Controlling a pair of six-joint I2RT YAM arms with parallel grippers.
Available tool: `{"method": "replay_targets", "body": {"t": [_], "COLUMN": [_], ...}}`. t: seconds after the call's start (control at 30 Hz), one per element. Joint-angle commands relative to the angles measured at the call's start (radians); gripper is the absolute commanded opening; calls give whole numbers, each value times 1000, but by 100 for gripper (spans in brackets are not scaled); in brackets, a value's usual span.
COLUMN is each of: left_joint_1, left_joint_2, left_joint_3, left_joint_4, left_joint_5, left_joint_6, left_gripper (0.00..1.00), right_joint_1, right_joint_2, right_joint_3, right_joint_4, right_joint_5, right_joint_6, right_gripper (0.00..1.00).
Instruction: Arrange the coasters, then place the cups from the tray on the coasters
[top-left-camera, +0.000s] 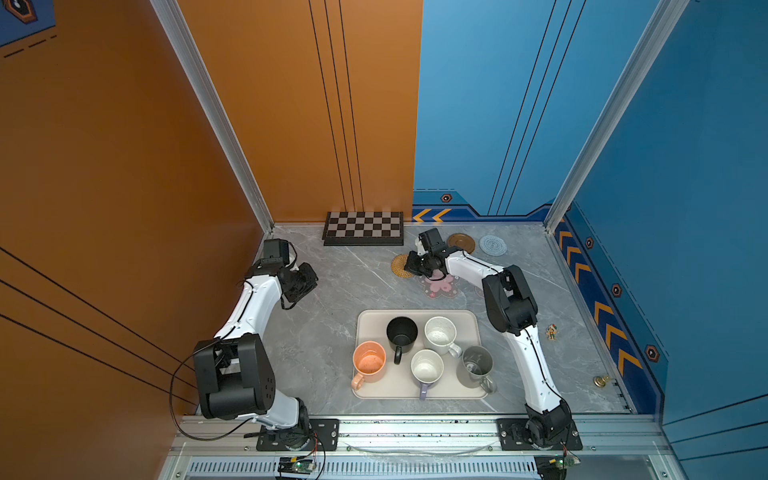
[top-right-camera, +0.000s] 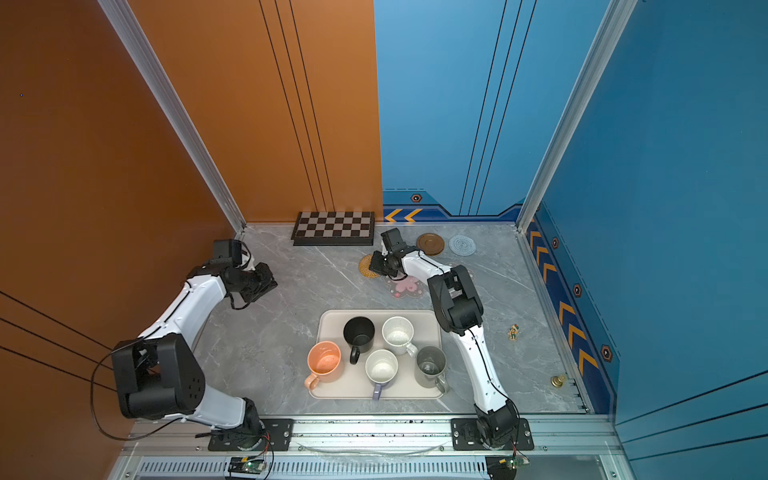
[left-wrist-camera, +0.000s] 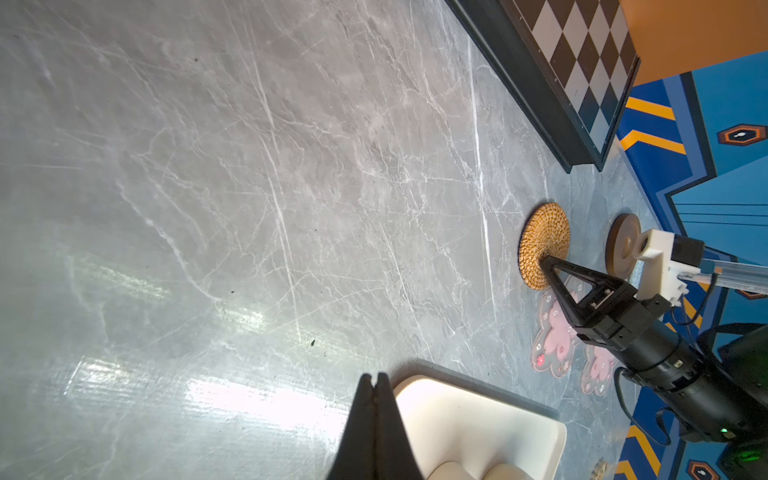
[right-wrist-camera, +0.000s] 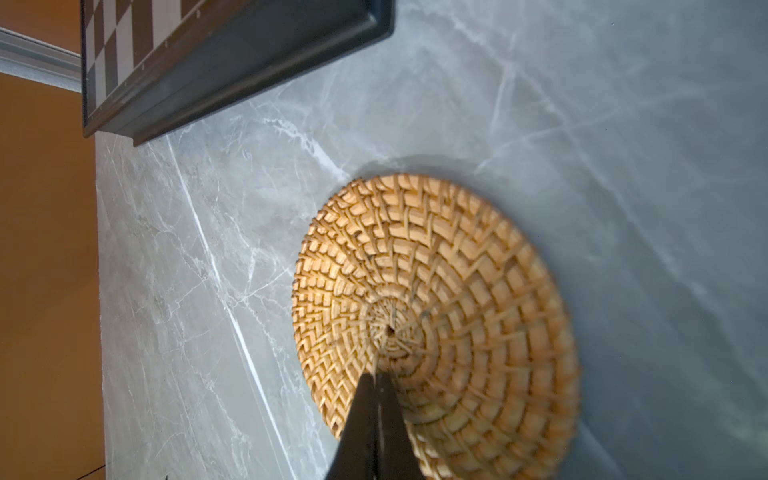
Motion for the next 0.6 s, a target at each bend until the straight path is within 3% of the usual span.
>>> {"method": "replay_targets", "body": {"t": [0.0, 0.57], "left_joint_1": [-13, -66], "left_joint_2": [11, 61], "left_joint_3": [31, 59], "left_joint_4": [-7, -7], "left_joint_5": [-8, -39], "left_joint_6": [-11, -24], "left_gripper": [0, 0], "right_joint_1": [-29, -94], "right_joint_2": [-4, 21], "right_joint_3": [-34, -16], "right_joint_4": [-68, -67], "right_joint_5": [53, 18], "right_joint_6": [-30, -57], "right_gripper": [0, 0]}}
